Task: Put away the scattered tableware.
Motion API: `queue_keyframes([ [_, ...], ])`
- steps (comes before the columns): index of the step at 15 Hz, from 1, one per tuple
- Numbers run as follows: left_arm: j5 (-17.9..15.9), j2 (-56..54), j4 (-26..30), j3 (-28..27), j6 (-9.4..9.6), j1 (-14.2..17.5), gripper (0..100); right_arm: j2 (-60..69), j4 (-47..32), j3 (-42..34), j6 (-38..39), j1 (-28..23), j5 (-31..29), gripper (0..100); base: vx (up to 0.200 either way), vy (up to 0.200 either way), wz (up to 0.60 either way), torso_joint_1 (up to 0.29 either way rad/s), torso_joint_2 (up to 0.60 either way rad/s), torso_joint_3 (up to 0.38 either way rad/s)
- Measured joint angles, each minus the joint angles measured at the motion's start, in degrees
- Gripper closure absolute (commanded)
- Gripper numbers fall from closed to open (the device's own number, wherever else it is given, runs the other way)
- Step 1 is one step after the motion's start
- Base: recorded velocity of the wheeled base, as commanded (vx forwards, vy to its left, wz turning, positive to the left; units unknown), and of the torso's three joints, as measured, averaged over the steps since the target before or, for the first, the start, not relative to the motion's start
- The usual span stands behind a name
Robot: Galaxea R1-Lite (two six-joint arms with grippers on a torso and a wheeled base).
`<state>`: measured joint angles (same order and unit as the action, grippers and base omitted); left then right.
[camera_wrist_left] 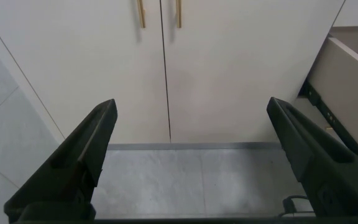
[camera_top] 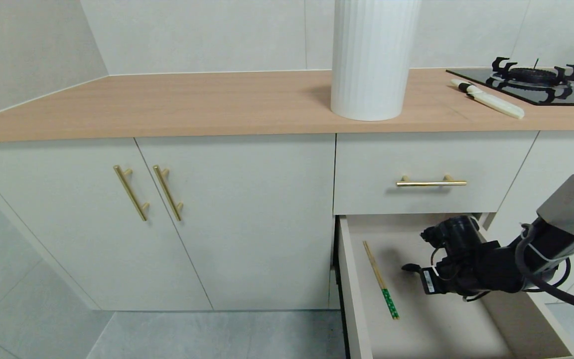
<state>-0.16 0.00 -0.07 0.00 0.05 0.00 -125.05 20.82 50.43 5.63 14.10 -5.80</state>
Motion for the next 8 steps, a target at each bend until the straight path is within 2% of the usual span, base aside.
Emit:
queue_keyframes([
  [8, 0.0, 0.0, 0.0, 0.0, 0.00, 0.0, 0, -1.6, 0.4, 0.2, 0.0, 0.0, -0.2, 100, 0.000, 0.000, 0.00, 0.000, 0.00, 0.000],
])
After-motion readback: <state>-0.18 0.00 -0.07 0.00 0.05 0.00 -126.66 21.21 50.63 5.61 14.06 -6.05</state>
